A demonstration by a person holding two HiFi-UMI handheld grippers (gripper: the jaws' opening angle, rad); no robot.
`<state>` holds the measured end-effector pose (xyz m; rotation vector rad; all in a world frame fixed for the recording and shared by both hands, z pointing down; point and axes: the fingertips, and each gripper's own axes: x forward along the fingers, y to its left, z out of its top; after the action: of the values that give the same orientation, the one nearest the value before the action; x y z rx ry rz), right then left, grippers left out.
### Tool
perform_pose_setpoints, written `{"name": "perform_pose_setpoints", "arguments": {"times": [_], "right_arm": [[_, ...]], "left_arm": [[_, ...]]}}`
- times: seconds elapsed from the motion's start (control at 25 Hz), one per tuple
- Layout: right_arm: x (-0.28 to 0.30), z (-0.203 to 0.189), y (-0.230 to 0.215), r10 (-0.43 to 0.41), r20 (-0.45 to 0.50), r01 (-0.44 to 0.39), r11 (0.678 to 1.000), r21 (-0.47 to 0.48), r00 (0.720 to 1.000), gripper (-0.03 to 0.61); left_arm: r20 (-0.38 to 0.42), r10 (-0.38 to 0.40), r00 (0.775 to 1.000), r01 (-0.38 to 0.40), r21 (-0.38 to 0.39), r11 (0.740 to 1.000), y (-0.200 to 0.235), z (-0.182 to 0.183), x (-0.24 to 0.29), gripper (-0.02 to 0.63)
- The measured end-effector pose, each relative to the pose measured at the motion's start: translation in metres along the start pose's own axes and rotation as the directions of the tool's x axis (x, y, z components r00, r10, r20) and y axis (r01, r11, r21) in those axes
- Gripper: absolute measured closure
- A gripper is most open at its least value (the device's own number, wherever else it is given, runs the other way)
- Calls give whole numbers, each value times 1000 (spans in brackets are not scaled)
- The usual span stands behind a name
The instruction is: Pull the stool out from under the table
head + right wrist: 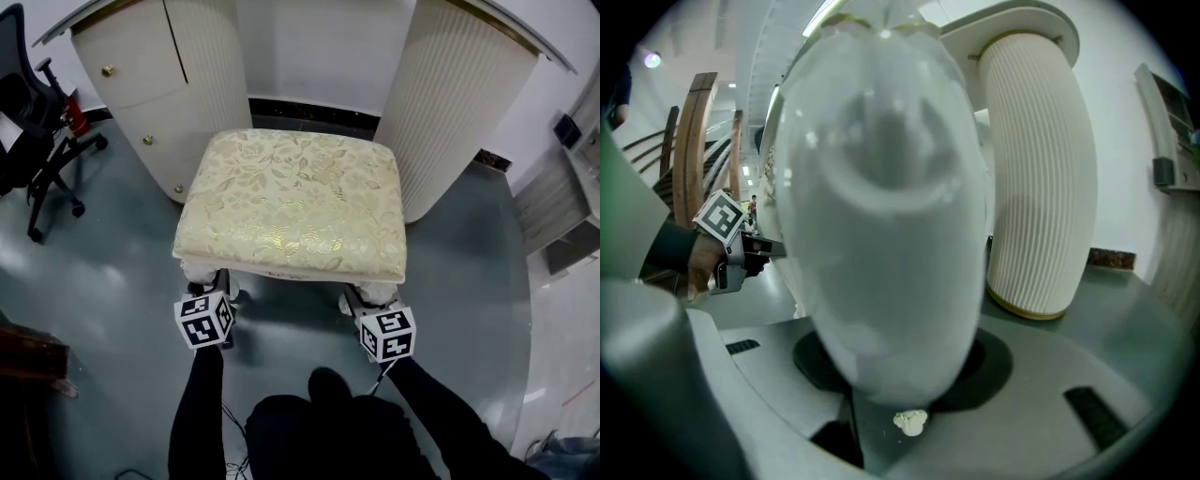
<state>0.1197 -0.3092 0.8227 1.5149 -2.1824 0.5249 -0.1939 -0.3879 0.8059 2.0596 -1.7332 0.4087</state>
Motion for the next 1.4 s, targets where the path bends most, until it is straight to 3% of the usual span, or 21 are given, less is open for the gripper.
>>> {"name": "perform_pose_setpoints", "arguments": {"times": [0.44,0.6,0.88,1.12,1.4], "right_arm": [[-1,-2,1,4,-10,-4,1000,14,1000,397],[0,-6,-1,-5,-27,6,1000,25,1000,393],[-9,-16,-3,-45,-152,59,994,91,987,385],[-25,-17,-2,-46,-272,95,981,169,961,377],[-69,-7,8,-44,-382,137,966,219,923,374]], "left_arm": [[48,-16,999,15,13,1000,-1,2,-3,413],[50,-6,999,6,-17,1000,-1,-3,-1,413],[-57,50,997,-54,-75,996,2,-26,-16,411],[-173,66,983,-85,-102,991,-8,-41,-44,411],[-254,112,961,-144,-110,984,-16,-20,-87,411]]}}
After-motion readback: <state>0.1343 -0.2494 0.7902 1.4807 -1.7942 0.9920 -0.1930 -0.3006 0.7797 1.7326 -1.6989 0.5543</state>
